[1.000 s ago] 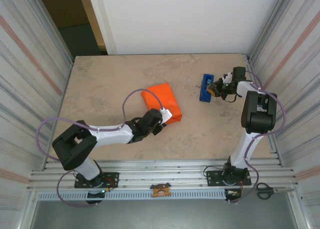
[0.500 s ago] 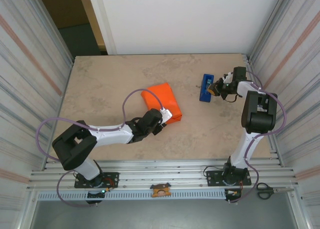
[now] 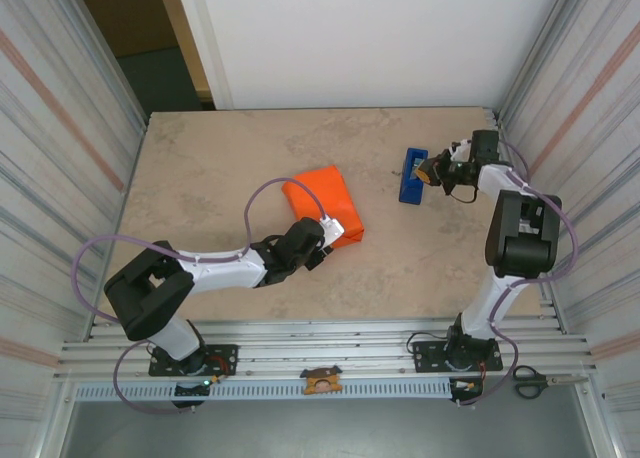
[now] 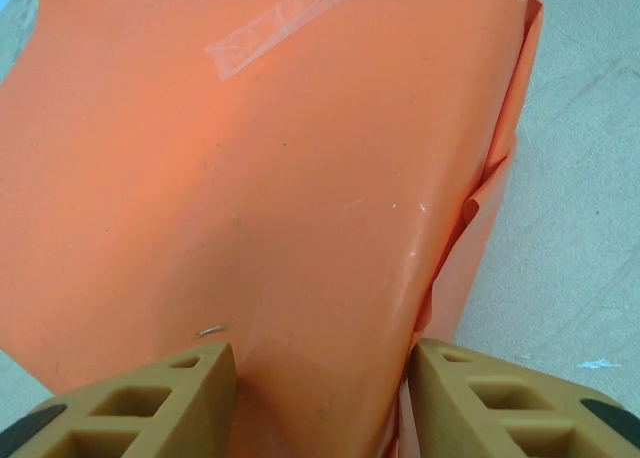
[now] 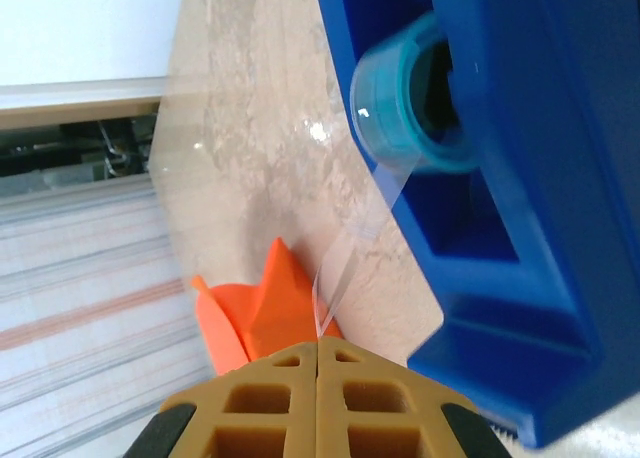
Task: Wrap the gift box in paper
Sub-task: Tear off the tape with the cutter.
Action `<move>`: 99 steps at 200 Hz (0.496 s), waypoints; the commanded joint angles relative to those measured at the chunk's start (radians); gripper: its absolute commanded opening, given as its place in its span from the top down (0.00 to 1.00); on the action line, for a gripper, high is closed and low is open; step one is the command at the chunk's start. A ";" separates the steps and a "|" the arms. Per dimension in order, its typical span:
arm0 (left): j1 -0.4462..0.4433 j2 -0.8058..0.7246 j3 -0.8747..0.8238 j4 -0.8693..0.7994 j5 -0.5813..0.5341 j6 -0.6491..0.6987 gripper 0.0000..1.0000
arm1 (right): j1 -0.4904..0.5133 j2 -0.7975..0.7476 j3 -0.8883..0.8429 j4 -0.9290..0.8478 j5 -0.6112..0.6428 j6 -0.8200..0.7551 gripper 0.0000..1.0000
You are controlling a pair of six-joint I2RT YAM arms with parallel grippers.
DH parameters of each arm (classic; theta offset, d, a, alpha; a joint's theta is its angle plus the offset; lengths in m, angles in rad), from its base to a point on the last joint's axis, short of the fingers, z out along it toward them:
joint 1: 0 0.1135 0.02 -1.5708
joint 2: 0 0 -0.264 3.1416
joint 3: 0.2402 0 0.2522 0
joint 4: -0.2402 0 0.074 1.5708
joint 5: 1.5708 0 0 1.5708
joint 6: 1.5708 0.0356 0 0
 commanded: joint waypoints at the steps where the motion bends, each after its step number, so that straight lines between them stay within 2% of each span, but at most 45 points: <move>1: 0.001 0.046 -0.053 -0.144 0.053 -0.042 0.51 | 0.003 -0.078 -0.068 0.000 -0.072 0.034 1.00; 54: 0.001 0.042 -0.059 -0.141 0.053 -0.042 0.51 | 0.003 -0.185 -0.237 0.012 -0.070 0.025 1.00; 99: 0.001 0.041 -0.055 -0.149 0.053 -0.040 0.51 | 0.003 -0.222 -0.291 0.006 -0.058 0.017 1.00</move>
